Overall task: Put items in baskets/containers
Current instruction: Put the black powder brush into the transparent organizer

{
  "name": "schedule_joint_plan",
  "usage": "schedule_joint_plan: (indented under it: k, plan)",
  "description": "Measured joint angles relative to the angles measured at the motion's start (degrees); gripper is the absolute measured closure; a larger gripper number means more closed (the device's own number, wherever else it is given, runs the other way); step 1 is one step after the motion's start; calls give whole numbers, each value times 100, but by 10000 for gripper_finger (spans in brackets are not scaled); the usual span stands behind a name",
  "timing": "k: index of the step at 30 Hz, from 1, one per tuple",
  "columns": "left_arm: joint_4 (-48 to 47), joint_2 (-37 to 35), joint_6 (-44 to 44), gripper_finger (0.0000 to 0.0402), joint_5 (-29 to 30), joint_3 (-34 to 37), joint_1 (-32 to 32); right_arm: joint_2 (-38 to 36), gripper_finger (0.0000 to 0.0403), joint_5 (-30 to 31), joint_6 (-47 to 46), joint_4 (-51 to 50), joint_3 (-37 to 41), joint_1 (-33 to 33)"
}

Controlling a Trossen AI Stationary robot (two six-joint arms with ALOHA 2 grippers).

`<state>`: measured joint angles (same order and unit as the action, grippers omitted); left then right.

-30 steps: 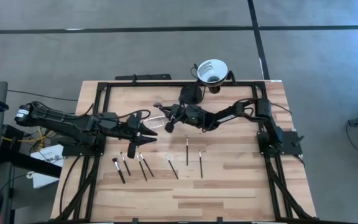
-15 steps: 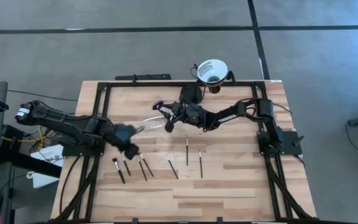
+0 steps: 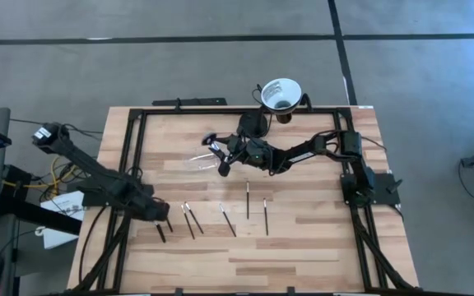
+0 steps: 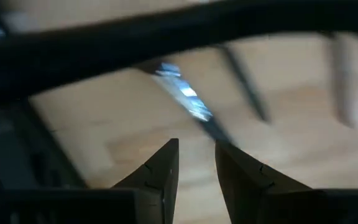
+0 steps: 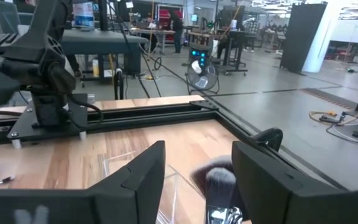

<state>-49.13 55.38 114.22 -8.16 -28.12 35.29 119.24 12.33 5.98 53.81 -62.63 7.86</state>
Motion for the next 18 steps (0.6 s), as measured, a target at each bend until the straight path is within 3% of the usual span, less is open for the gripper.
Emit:
schedule_joint_plan:
  k: [7, 18]
  plan:
    - [448, 104, 516, 300, 513, 592, 152, 0, 225, -6, 2, 0, 0, 0]
    - [934, 100, 462, 300, 903, 599, 122, 0, 230, -10, 48, 0, 0, 13]
